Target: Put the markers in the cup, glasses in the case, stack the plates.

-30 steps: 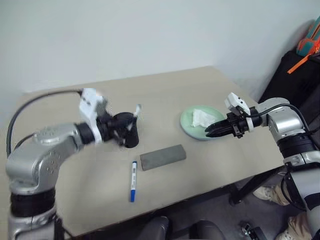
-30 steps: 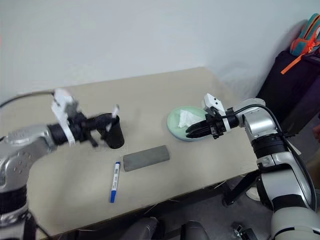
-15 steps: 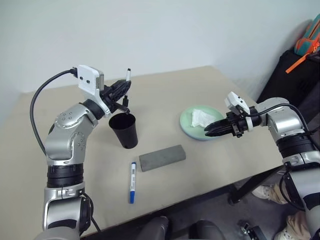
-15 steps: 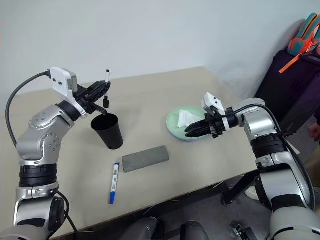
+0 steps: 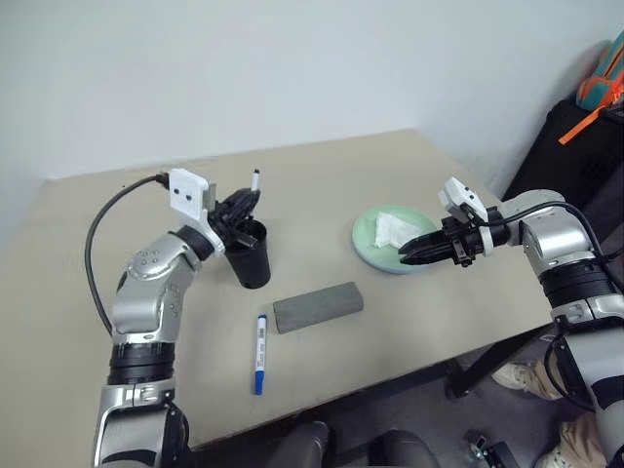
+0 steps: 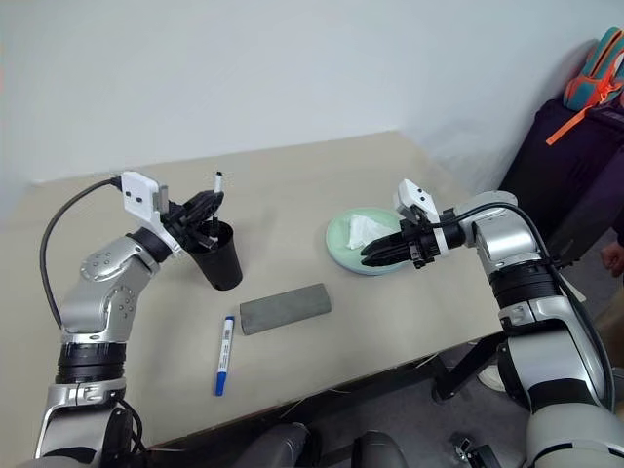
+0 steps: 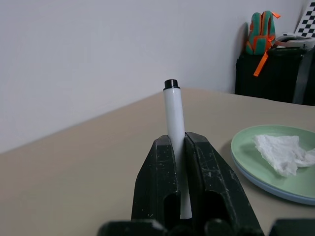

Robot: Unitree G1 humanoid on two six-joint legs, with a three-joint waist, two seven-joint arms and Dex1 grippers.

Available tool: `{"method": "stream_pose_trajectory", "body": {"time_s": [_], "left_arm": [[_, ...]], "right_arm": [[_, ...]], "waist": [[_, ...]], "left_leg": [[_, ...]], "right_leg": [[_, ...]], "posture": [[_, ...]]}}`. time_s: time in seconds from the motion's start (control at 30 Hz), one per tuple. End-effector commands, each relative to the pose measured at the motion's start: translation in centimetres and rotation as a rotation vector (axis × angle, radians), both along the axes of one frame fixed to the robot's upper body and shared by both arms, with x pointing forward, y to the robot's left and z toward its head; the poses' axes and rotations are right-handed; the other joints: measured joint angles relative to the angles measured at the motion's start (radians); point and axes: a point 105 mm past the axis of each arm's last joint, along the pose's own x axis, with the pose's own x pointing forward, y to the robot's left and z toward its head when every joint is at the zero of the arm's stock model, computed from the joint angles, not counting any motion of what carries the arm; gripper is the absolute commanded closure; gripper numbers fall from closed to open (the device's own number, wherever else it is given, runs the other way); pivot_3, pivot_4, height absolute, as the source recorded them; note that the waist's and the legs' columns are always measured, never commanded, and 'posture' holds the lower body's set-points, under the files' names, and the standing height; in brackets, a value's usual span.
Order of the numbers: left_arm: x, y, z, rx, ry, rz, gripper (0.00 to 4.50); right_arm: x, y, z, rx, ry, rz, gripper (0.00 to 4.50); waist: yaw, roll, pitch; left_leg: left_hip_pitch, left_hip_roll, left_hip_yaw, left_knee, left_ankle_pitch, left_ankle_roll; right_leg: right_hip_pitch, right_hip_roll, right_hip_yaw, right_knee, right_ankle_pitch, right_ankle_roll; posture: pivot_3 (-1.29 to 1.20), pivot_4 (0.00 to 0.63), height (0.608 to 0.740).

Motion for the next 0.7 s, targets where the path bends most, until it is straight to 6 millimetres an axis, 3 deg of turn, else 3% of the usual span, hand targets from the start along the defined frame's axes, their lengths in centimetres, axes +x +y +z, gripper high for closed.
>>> {"method": "stream_pose_trajectory", "body": {"time_s": [0.03,0.17,0.43,0.57,0.7], "left_arm": [[-0.3,-0.1,0.9,-0.003,-0.044,-0.005,4.21],[-0.7,0.0,0.9,-0.003,-0.042,-0.006,3.05],[-1.6,-1.0,4.0,0.071,-0.103,-0.031,0.48],[-2.7,-1.2,5.3,0.175,-0.016,-0.014,0.48],[-4.7,-0.9,4.5,0.282,0.258,-0.018,0.48]], "right_arm": [[0.3,0.3,2.0,0.029,-0.068,0.011,3.56],[0.3,0.2,2.0,0.028,-0.067,0.009,3.56],[0.2,0.4,1.9,0.028,-0.066,0.013,3.56],[0.2,0.3,1.9,0.027,-0.065,0.015,3.56],[0.1,0.2,1.8,0.024,-0.062,0.017,3.56]], "waist": [[0.0,0.0,0.0],[0.0,0.0,0.0],[0.0,0.0,0.0],[0.0,0.0,0.0],[-0.001,0.0,0.0]], "left_leg": [[0.0,0.0,0.0,0.0,0.0,0.0],[0.0,0.0,0.0,0.0,0.0,0.0],[0.0,0.0,0.0,0.0,0.0,0.0],[0.0,0.0,-0.001,0.0,0.0,0.0],[0.0,0.0,-0.001,0.0,0.0,0.0]], "right_leg": [[0.0,0.0,0.0,0.0,0.0,0.0],[0.0,0.0,0.0,0.0,0.0,0.0],[0.0,0.0,0.0,0.0,0.0,0.0],[0.0,0.001,0.0,0.0,0.0,0.0],[0.0,0.002,0.0,0.001,0.0,0.0]], "posture": [[0.0,0.0,0.735],[0.0,0.0,0.735],[0.0,0.0,0.735],[0.0,0.0,0.735],[0.0,0.0,0.735]]}}
